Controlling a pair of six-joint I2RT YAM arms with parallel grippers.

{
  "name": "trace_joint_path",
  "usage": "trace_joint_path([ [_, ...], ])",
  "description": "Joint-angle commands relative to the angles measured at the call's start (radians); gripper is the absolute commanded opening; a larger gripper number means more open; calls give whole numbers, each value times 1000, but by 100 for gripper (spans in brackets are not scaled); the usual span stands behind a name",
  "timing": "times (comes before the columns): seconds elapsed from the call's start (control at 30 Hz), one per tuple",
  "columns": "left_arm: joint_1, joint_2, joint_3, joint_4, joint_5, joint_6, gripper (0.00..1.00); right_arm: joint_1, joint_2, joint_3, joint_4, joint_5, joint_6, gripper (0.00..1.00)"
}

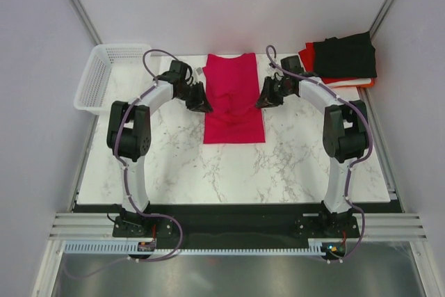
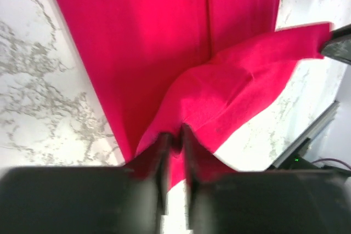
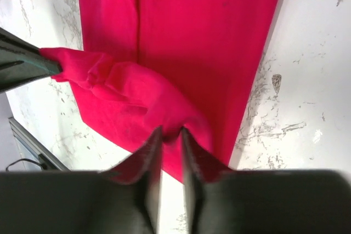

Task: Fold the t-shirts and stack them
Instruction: Fold the tshirt

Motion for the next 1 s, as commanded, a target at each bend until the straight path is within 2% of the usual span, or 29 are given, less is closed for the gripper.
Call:
trace_joint_path([
  [0.0, 5, -4, 47, 11, -55, 32, 31, -7, 14, 45, 24, 18, -25, 33],
  [0.03, 4, -24, 47, 5, -65, 33, 34, -7, 0, 44, 24, 23, -38, 43],
  [0.1, 4, -58, 47, -10, -118, 35, 43, -16, -20, 24, 14, 34, -51, 52],
  [0.13, 7, -102, 33, -30, -138, 35, 45, -27, -49, 12, 0, 34, -66, 54],
  [0.23, 18, -176, -65, -56, -140, 23, 46, -47, -124, -72, -35, 19, -74, 54],
  [0.37, 39, -265, -277, -63, 8, -42, 44, -56, -212, -253, -53, -24, -40, 54],
  [0.47, 48, -284, -416, -20, 90, -77, 48, -58, -244, -417, -2, -78, 3, 53],
  [0.5, 48, -282, -441, -9, 102, -86, 57, -58, -245, -436, 16, -89, 36, 52],
  [0.53, 50, -281, -473, 2, 113, -117, 58, -62, -242, -450, 51, -112, 53, 52],
  [0.67, 54, -258, -503, 63, 187, -160, 64, -64, -206, -468, 121, -156, 130, 52],
  [0.97, 53, -202, -481, 91, 179, -169, 61, -64, -138, -451, 127, -166, 147, 51],
])
